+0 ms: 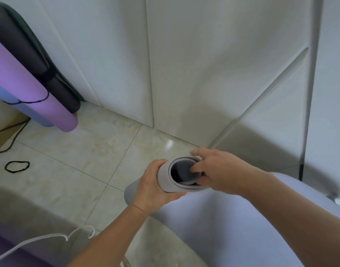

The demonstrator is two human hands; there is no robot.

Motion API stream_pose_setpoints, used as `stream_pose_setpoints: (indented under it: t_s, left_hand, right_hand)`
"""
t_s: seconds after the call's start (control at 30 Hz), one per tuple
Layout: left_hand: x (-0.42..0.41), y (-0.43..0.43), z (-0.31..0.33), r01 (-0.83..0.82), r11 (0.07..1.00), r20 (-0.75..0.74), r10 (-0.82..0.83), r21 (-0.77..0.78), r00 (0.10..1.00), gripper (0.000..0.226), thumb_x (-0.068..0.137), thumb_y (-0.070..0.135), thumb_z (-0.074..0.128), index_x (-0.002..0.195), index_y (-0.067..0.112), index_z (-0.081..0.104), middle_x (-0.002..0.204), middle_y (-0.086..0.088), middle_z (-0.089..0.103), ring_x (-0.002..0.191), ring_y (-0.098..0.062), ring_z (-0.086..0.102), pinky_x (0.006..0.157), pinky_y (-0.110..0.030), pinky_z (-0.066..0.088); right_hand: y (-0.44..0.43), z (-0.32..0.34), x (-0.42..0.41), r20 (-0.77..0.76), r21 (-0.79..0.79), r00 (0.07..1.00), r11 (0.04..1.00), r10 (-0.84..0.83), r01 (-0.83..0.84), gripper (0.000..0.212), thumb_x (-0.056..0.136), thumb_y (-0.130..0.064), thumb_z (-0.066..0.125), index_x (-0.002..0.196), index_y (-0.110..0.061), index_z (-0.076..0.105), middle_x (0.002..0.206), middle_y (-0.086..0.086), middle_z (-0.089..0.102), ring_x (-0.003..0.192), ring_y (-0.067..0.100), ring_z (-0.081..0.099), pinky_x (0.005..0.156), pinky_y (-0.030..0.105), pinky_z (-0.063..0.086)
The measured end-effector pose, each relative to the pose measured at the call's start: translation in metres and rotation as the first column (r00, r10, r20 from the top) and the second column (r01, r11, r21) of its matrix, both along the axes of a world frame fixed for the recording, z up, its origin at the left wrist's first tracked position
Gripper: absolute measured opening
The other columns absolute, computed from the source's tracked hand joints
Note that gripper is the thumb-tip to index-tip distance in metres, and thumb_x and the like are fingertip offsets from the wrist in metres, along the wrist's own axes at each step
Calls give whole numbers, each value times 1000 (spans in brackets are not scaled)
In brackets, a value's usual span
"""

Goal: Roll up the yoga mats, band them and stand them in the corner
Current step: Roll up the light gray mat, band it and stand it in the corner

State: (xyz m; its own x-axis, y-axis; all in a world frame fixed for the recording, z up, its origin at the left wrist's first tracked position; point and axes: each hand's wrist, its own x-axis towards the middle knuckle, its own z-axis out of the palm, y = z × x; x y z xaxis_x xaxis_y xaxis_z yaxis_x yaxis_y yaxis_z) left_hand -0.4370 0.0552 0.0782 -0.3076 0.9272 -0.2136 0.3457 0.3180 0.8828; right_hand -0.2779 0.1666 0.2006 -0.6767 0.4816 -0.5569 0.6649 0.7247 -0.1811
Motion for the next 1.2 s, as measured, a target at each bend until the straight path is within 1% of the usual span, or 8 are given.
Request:
stream_pose_setpoints:
  t_s: [0.13, 0.23, 0.4, 0.7, 0.83, 0.9, 1.0, 1.2]
  left_hand:
    - [-1, -2, -9, 9, 1000, -22, -10, -7, 1000, 85, 41, 40, 98, 107, 53, 45, 111, 17, 62, 100, -1, 63, 85, -26, 55]
    - [2, 2, -4, -6, 1000, -26, 6, 2, 1000, 87, 42, 39, 98, 107, 58, 43, 113, 19, 61, 101, 3, 61, 86, -23, 55]
    - [5, 10, 6, -123, 991, -46, 125, 47, 991, 98, 41, 48, 98, 103, 76, 28, 116, 26, 55, 107, 4, 57, 85, -15, 47]
    - [25, 8, -3, -201, 977, -33, 204, 69, 979, 97, 44, 61, 87, 128, 36, 45, 123, 17, 54, 113, -8, 58, 92, -36, 55]
    - [20, 2, -1, -232, 968, -20, 235, 98, 972, 88, 45, 52, 93, 114, 55, 38, 117, 18, 55, 107, -6, 59, 90, -36, 55]
    - [16, 1, 2, -223, 968, -38, 229, 118, 973, 90, 45, 45, 97, 109, 63, 36, 116, 19, 55, 107, -5, 58, 89, -36, 55]
    - [13, 6, 8, -186, 972, -95, 201, 146, 975, 88, 46, 54, 94, 113, 60, 39, 114, 23, 53, 106, -5, 57, 87, -36, 55]
    - [37, 15, 26, -78, 966, -308, 155, 248, 939, 102, 49, 54, 90, 131, 12, 49, 122, 7, 55, 110, -15, 53, 93, -41, 51]
  right_hand:
    - [-12, -9, -7, 114, 141, 989, 983, 99, -114, 38, 106, -46, 37, 135, -31, 56, 167, 8, 3, 140, 31, 31, 98, 39, 48]
    - [-25, -17, -11, -27, 128, 988, 979, -154, 156, 34, 106, -36, 39, 123, -20, 64, 166, 9, 10, 142, 31, 27, 96, 38, 45]
    - [-41, -18, -25, -562, 184, 601, 622, -569, 761, 26, 95, -29, 64, 79, -11, 73, 125, 6, 54, 109, 31, 50, 82, 36, 38]
    - [-49, -7, -47, -336, -301, 231, 337, -913, 892, 54, 101, -26, 49, 51, -13, 35, 67, 6, 44, 52, 15, 34, 47, 26, 23]
    - [-56, -8, -37, -433, -427, 304, 490, -849, 760, 45, 99, -32, 58, 56, -22, 49, 84, 0, 43, 62, 8, 43, 60, 18, 36]
    - [-59, -6, -27, -472, -411, 343, 547, -812, 729, 21, 94, -49, 58, 95, -30, 67, 108, -13, 45, 95, 4, 54, 88, 25, 45]
    - [-57, 1, -15, -415, -304, 511, 644, -753, 702, 103, 66, -84, 56, 152, -36, 27, 144, -17, 39, 133, 10, 42, 111, 38, 37]
    - [-47, 7, -18, -447, -320, 409, 569, -795, 757, 81, 66, -49, 84, 132, -39, 38, 106, -22, 60, 101, 12, 62, 85, 33, 52]
